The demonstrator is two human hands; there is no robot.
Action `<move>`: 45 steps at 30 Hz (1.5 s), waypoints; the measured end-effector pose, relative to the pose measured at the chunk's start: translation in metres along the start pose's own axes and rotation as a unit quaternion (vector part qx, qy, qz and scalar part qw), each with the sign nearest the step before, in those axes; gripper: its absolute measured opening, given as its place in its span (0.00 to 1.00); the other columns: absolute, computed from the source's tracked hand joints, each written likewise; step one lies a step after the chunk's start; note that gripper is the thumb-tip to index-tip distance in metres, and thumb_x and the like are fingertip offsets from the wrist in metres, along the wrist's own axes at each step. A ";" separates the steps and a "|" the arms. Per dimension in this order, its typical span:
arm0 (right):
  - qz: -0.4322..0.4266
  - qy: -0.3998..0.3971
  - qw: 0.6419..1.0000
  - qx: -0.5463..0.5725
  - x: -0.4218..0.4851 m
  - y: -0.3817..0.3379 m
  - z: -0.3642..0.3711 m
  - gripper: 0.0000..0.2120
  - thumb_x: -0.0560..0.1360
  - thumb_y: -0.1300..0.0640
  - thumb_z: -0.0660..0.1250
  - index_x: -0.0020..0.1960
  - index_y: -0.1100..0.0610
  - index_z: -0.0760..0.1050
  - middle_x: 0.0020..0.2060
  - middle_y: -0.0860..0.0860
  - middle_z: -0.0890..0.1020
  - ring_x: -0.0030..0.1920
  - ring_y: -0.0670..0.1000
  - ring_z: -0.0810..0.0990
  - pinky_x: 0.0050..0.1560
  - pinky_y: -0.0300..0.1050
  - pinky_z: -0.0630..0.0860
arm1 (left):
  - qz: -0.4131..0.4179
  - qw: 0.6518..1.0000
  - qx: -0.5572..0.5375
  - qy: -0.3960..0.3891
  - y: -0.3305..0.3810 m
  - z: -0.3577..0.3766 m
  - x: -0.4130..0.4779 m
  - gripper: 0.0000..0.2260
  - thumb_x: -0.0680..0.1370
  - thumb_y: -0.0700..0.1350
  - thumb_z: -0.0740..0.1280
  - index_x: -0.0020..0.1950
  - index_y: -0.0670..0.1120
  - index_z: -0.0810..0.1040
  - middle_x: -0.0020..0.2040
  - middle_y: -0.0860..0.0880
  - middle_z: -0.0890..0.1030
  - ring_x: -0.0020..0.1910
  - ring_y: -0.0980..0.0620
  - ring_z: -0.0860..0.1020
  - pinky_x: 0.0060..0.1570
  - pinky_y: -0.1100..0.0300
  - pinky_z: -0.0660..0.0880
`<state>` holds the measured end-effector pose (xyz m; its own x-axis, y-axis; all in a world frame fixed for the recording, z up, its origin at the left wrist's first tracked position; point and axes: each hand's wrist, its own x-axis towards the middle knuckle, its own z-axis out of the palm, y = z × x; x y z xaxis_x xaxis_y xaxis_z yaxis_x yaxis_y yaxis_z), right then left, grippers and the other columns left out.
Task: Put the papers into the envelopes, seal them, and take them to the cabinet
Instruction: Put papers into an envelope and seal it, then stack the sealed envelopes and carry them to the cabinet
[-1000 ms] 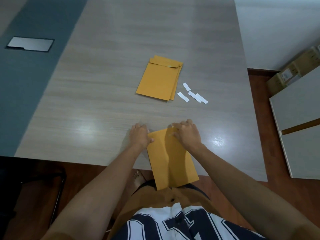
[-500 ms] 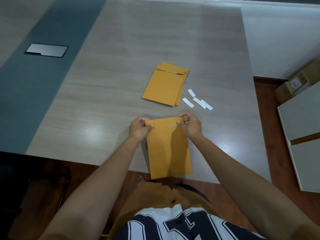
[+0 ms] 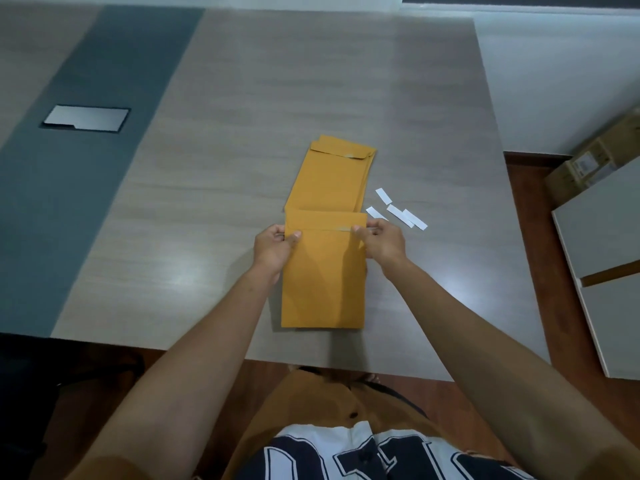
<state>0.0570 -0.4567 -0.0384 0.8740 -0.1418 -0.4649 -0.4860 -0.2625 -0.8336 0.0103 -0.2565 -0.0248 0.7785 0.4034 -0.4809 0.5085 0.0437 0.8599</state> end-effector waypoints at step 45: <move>0.111 0.125 0.975 -0.145 0.188 -0.113 0.049 0.22 0.75 0.53 0.69 0.30 0.56 0.60 0.27 0.49 0.66 0.27 0.47 0.65 0.24 0.39 0.60 | 0.005 0.959 0.272 -0.080 0.123 0.083 0.228 0.12 0.80 0.50 0.65 0.39 0.49 0.69 0.38 0.53 0.68 0.49 0.49 0.69 0.44 0.57 0.70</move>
<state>0.2764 -0.4065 -0.0466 0.7382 -0.4446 -0.5073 -0.6739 -0.4532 -0.5835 0.2810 -0.2349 -0.0430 0.8088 0.2544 -0.5303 0.5835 -0.4601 0.6692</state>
